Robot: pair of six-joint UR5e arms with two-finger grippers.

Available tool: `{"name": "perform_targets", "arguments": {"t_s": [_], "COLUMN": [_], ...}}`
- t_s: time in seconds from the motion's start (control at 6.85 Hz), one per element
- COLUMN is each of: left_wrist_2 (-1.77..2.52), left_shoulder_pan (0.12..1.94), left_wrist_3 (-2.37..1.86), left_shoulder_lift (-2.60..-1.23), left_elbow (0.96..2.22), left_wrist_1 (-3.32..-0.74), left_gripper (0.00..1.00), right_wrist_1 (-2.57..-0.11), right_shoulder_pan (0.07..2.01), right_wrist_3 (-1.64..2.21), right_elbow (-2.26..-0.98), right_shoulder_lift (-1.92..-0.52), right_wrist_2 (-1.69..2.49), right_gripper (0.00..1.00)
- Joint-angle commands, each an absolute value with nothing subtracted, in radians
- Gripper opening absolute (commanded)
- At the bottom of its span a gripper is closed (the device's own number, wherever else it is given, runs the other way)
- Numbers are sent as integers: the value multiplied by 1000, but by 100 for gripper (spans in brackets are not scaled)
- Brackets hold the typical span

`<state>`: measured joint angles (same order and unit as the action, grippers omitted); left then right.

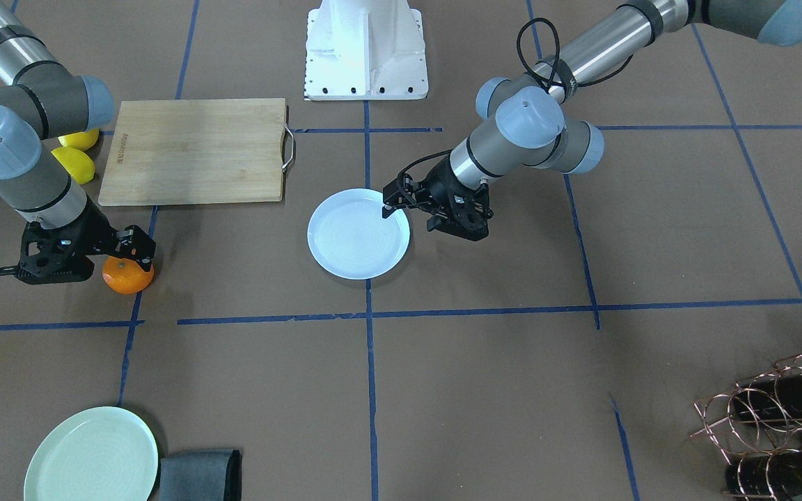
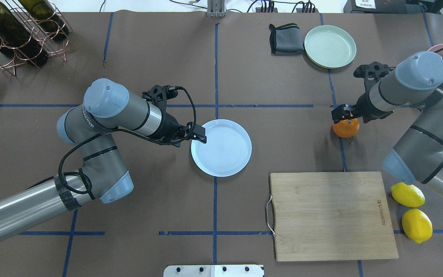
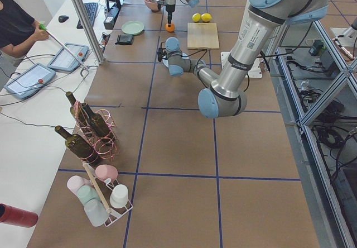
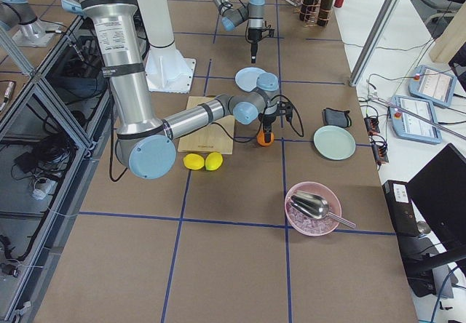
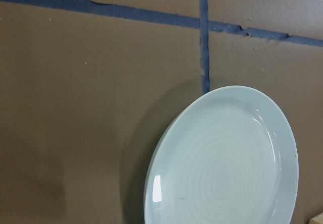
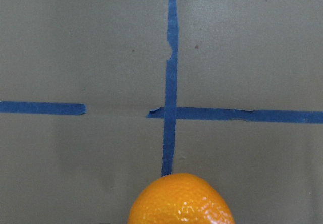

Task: Pick orange to plate
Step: 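Grasp the orange with the right gripper while the left arm withdraws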

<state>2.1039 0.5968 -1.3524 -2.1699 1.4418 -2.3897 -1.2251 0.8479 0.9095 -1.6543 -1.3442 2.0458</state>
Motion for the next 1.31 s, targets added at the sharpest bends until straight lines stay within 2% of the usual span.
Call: {"name": "perform_targets", "arguments": {"t_s": [0.0, 0.15, 0.44, 0.58, 0.73, 0.88, 1.02, 1.17], "left_wrist_2": [2092, 2094, 2100, 2105, 2149, 2243, 2303, 2315], "left_shoulder_pan": [618, 629, 676, 716, 776, 887, 1023, 1081], "left_wrist_3": [-1354, -1356, -1356, -1355, -1351, -1342, -1322, -1201], "left_shoulder_lift": [-2111, -2083, -1914, -1823, -1763, -1708, -1672, -1573], "left_elbow": [1571, 1627, 1776, 1857, 1905, 1928, 1939, 1981], "left_wrist_1": [-2382, -2379, -2379, -2379, -2381, -2385, -2390, -2390], "left_gripper": [99, 99, 99, 99, 99, 99, 99, 99], "right_wrist_1": [-1224, -1226, -1226, -1226, -1226, -1226, -1242, -1271], "right_shoulder_pan": [836, 824, 816, 816, 816, 816, 815, 778], "right_wrist_3": [905, 904, 905, 905, 913, 913, 932, 1097], "right_elbow": [-1625, -1618, -1602, -1598, -1614, -1621, -1679, -1678], "right_shoulder_lift": [-1332, -1333, -1324, -1324, -1316, -1307, -1263, -1159], "right_wrist_2": [2040, 2028, 2023, 2023, 2026, 2032, 2046, 2054], "right_gripper": [100, 100, 100, 91, 38, 0, 0, 0]}}
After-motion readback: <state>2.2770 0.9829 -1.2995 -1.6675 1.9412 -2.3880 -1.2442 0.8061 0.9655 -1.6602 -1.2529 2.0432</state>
